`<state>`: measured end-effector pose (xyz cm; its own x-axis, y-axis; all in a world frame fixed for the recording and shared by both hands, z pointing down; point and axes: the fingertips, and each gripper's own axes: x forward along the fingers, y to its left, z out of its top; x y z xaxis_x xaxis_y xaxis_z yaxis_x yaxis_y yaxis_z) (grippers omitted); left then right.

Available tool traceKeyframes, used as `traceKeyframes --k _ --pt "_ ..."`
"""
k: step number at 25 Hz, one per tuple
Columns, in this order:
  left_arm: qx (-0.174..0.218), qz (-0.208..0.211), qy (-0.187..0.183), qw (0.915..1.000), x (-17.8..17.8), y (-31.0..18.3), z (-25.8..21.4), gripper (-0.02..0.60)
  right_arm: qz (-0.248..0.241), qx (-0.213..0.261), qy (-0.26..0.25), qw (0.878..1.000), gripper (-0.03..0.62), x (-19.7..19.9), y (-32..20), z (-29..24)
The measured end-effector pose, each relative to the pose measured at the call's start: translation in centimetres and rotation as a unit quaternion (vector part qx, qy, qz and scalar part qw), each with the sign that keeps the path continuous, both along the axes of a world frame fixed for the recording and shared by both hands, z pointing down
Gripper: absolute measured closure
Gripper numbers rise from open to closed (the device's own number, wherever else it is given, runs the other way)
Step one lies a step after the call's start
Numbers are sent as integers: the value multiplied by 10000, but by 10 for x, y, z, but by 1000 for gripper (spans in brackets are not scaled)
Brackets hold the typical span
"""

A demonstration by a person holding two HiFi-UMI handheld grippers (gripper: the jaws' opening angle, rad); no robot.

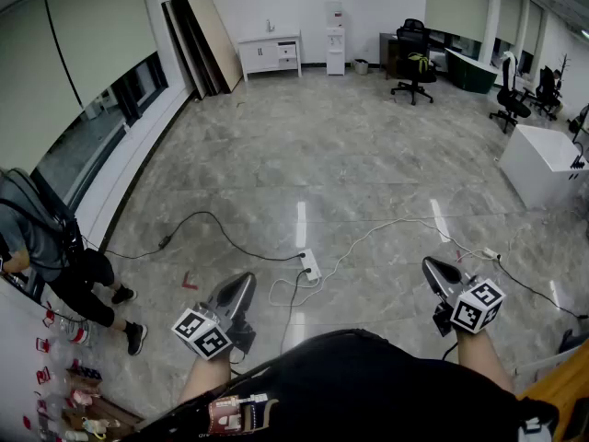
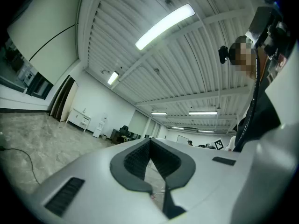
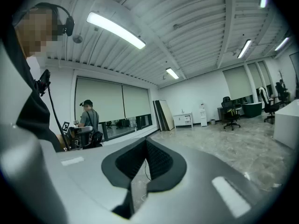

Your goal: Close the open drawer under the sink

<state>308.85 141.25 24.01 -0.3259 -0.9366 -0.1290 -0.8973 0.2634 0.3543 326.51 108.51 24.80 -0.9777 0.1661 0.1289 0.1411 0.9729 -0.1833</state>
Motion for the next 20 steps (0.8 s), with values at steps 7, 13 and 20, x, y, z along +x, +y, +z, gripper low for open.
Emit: traceKeyframes --k 7,13,20 --pt "-9 32 9 10000 7 -17 4 581 -47 21 -16 10000 594 5 -13 1" --pt "-12 101 -7 9999 16 -40 0 581 -72 229 -57 9997 594 14 -30 -7" --pt "-34 154 -18 9999 33 -71 -1 581 32 -110 -123 9999 594 35 -64 -5"
